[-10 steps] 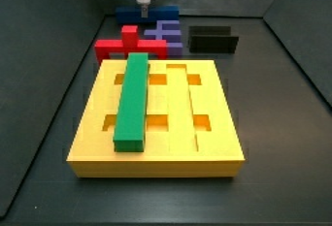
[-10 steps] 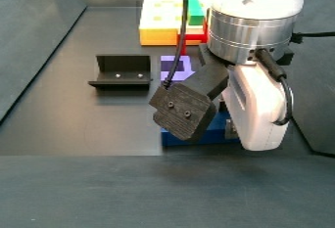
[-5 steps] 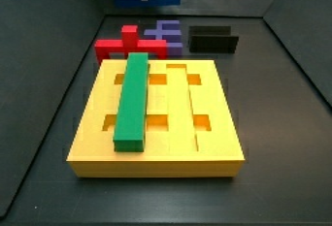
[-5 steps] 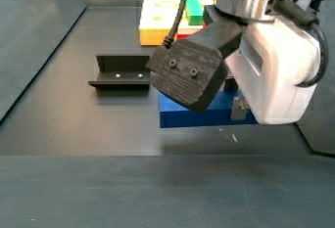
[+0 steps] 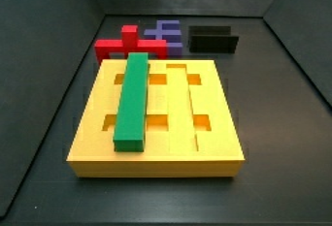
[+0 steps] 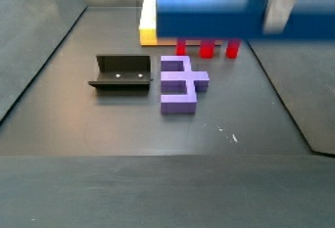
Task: Pick up the blue object. Move up. Move to above the board. Insert the blue object.
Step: Move to above the board.
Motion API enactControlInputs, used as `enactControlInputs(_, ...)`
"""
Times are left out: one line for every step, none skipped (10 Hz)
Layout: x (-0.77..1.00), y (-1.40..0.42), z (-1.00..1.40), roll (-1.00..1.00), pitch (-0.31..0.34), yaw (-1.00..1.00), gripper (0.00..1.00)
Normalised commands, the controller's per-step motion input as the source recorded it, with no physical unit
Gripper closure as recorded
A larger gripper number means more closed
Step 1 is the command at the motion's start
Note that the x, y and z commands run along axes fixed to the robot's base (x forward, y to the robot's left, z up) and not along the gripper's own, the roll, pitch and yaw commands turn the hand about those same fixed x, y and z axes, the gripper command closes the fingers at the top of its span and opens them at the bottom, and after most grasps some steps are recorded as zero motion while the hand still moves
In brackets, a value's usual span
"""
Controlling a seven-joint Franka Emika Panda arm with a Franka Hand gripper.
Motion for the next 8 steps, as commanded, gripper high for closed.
enactControlInputs(0.01,0.0,0.99,0.01,0.08,0.0,1.0)
enactControlInputs(0.02,0.01,0.45,0.0,0.065,0.0,1.0)
enactControlInputs(0.04,0.01,0.23,0.01,0.064,0.0,1.0)
enactControlInputs(0.19,-1.4,0.14,-0.01,0.024,1.0,1.0)
enactControlInputs(0.19,-1.4,0.13,0.0,0.022,1.0,1.0)
enactControlInputs(0.18,-1.4,0.13,0.0,0.018,1.0,1.0)
enactControlInputs(0.18,-1.4,0.13,0.0,0.013,1.0,1.0)
enactControlInputs(0.18,-1.4,0.13,0.0,0.017,1.0,1.0)
